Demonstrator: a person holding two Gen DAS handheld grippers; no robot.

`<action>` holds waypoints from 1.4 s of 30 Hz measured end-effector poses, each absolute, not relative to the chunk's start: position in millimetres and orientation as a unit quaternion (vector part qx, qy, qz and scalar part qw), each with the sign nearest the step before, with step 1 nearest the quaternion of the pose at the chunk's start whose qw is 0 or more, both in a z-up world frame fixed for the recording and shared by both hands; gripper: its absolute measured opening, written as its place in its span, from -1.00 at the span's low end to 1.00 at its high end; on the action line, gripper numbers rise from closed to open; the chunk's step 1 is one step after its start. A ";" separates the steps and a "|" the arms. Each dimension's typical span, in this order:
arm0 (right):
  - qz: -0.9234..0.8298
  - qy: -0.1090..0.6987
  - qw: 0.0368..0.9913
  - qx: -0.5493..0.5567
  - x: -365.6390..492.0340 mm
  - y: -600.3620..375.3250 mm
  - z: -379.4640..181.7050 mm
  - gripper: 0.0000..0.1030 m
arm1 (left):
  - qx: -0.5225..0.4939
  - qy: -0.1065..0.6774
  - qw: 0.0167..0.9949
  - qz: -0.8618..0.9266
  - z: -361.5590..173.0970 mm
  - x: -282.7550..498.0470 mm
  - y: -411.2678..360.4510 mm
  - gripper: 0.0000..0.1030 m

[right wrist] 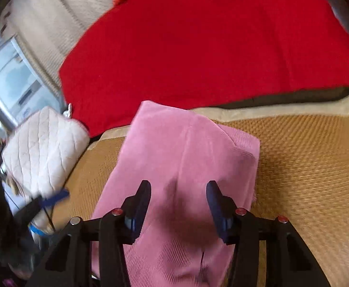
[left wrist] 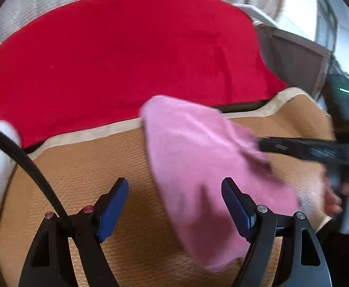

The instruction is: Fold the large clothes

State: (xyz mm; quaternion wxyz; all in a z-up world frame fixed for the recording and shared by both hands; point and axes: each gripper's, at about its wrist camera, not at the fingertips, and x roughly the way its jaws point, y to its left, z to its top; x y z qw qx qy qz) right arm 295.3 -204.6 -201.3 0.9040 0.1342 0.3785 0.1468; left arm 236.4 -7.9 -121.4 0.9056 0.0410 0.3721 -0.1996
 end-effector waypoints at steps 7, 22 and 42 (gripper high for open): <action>0.169 0.414 0.891 0.070 244.0 -180.0 -219.4 0.01 | 0.116 0.426 0.878 -0.187 -176.4 242.7 -34.1 0.60; 0.158 0.404 0.898 0.078 236.8 -188.3 -215.3 0.03 | 0.007 0.426 0.890 -0.160 -169.3 223.2 -14.3 0.72; 0.144 0.474 0.862 0.108 432.6 -182.3 -240.8 0.00 | 0.041 0.388 0.910 -0.140 -186.8 218.1 -33.9 0.89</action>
